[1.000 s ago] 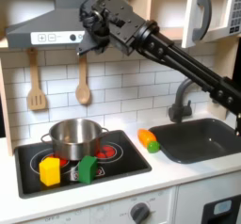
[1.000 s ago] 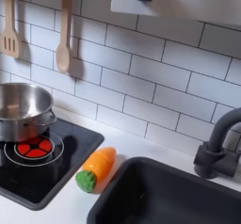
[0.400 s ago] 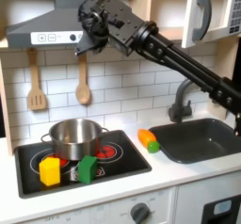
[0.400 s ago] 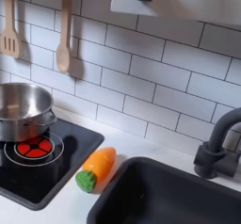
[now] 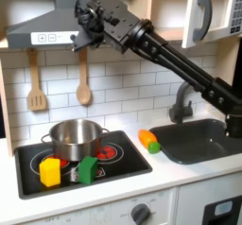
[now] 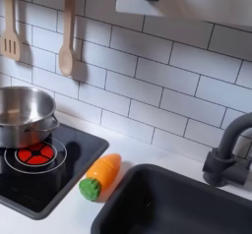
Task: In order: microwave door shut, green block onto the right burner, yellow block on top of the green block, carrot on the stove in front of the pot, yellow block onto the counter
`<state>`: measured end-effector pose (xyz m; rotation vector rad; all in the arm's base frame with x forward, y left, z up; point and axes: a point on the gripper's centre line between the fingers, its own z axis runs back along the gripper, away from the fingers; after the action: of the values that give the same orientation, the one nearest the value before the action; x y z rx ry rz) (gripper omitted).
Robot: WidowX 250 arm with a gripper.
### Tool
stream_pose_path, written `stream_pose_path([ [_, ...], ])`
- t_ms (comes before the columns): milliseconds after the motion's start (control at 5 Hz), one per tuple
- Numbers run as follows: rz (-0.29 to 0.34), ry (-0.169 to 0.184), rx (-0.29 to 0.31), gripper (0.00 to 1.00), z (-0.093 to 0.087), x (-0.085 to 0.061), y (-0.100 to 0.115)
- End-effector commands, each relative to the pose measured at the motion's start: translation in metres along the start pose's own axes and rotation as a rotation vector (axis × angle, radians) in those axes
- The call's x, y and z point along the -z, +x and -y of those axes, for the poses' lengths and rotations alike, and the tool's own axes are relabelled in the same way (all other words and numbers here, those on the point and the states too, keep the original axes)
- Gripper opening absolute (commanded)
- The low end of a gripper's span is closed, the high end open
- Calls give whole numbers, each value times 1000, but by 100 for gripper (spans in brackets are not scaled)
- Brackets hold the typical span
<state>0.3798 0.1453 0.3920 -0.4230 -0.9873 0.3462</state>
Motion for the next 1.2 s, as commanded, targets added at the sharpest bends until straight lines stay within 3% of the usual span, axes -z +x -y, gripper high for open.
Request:
stream_pose_path([
  [0, -2, 6, -7, 0, -3, 4, 2],
  [400, 1, -18, -31, 0, 3, 10, 7],
  [600, -19, -41, -23, 0, 13, 22, 8],
  [1000, -11, -3, -8, 0, 7, 18, 13],
])
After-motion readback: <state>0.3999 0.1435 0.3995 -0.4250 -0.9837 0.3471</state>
